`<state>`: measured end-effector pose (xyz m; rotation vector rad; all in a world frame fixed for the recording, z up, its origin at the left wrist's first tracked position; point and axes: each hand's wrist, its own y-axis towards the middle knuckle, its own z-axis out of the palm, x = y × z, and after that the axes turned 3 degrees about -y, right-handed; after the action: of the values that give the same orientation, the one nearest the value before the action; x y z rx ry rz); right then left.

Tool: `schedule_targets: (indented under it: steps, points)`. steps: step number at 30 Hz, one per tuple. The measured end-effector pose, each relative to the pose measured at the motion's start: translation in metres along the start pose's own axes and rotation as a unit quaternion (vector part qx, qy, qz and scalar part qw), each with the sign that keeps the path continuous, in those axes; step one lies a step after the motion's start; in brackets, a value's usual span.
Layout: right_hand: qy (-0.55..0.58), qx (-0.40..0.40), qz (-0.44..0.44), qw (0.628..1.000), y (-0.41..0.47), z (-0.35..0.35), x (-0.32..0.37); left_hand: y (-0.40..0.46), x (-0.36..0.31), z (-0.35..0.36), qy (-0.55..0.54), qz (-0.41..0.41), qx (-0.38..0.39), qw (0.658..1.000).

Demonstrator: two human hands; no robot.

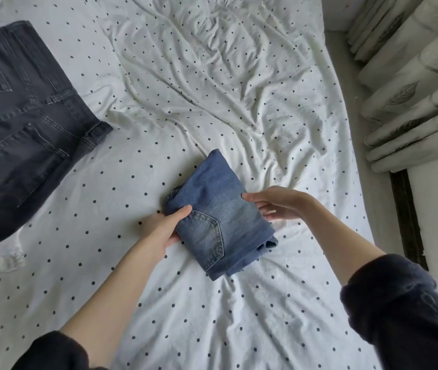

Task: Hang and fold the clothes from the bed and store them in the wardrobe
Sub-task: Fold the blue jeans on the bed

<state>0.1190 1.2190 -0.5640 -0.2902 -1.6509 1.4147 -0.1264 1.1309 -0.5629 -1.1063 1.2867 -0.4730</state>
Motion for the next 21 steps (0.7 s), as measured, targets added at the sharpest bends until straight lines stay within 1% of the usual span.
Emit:
schedule_targets:
  steps: [3, 9, 12, 15, 17, 18, 21]
  points:
    - [-0.012, 0.016, -0.011, 1.000, 0.004, 0.006, -0.003, -0.001, 0.001, -0.003, -0.029, 0.008, 0.016, 0.999]
    - [0.014, -0.018, -0.046, 0.999, -0.017, 0.014, -0.011, -0.016, -0.002, -0.015, -0.054, 0.025, 0.092, 0.994]
    - [0.031, -0.052, -0.054, 0.997, -0.048, 0.015, -0.010, -0.035, -0.017, -0.014, -0.049, 0.055, 0.149, 0.986]
    - [0.058, -0.076, -0.064, 0.993, -0.083, 0.011, -0.011, -0.056, -0.036, -0.008, -0.020, 0.095, 0.182, 0.979]
    - [0.083, -0.108, -0.078, 0.988, -0.124, 0.014, -0.017, -0.083, -0.049, 0.002, -0.005, 0.119, 0.226, 0.967]
    - [0.092, -0.112, -0.080, 0.986, -0.133, 0.016, -0.019, -0.088, -0.052, 0.004, -0.001, 0.129, 0.236, 0.963]
    - [0.131, -0.166, -0.101, 0.972, -0.194, 0.031, -0.039, -0.128, -0.064, 0.020, 0.048, 0.163, 0.296, 0.940]
